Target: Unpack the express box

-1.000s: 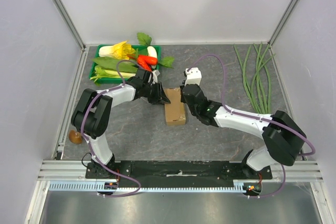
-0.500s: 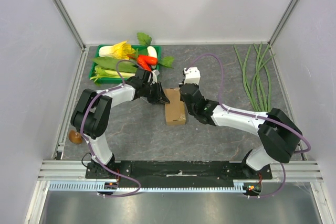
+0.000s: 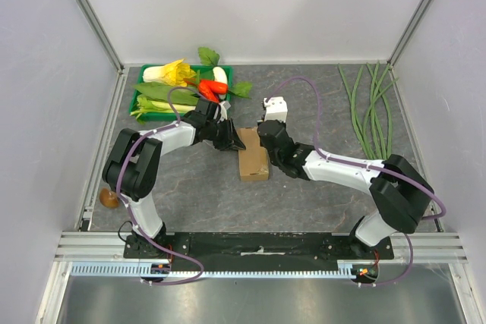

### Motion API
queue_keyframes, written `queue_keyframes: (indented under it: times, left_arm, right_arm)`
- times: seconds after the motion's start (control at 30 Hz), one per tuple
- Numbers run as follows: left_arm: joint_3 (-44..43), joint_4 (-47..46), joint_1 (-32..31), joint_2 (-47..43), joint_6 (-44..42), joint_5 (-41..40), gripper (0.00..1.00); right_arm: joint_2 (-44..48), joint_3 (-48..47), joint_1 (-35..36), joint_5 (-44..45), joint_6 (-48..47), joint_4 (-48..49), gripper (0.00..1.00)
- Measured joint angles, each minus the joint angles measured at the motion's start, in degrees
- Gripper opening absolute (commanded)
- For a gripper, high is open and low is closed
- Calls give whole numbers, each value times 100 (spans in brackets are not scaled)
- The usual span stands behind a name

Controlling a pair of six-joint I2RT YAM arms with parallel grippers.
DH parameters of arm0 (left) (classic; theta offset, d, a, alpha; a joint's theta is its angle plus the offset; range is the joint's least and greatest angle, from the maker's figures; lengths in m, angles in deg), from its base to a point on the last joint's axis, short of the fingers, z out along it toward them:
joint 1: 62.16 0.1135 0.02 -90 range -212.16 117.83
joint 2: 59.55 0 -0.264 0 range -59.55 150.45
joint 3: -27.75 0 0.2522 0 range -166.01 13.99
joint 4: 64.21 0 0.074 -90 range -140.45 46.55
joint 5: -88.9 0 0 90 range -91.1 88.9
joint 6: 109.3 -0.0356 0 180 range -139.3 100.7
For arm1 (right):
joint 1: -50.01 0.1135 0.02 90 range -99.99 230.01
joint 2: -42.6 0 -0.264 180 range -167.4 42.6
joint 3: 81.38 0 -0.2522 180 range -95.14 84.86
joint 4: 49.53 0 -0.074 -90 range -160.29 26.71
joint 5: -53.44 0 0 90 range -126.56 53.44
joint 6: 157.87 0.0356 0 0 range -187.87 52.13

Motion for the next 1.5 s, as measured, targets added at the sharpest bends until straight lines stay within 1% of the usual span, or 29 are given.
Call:
queue_keyframes:
  times: [0.67, 0.9, 1.03, 1.07, 1.13, 1.17, 1.23, 1.27, 1.33, 1.5]
  left_arm:
    - [0, -2, 0, 0, 13, 0, 22]
    - [0, -4, 0, 0, 39, -2, 24]
    - [0, -2, 0, 0, 94, -11, 29]
    - [0, -2, 0, 0, 107, -15, 33]
    - [2, -2, 2, 0, 127, -17, 36]
    - [4, -2, 9, 0, 138, -17, 42]
    - [22, -13, 26, 0, 170, -13, 48]
    - [33, -15, 35, 0, 186, -13, 55]
    - [68, -28, 57, 0, 214, -22, 63]
    - [140, -66, 103, 15, 323, 2, 69]
  right_arm:
    - [-120, -20, 0, 0, 11, -66, 0]
    - [-151, -35, 0, 22, 37, -68, 0]
    - [-155, -35, 0, 35, 79, -70, 0]
    - [-160, -35, 0, 37, 85, -70, 0]
    - [-162, -35, 0, 39, 96, -70, 0]
    - [-162, -35, 2, 39, 98, -70, 0]
    - [-166, -35, 0, 37, 101, -70, 0]
    - [-168, -35, 0, 39, 103, -70, 0]
    - [-177, -35, 0, 39, 116, -68, 0]
    - [-216, -35, 0, 28, 142, -55, 0]
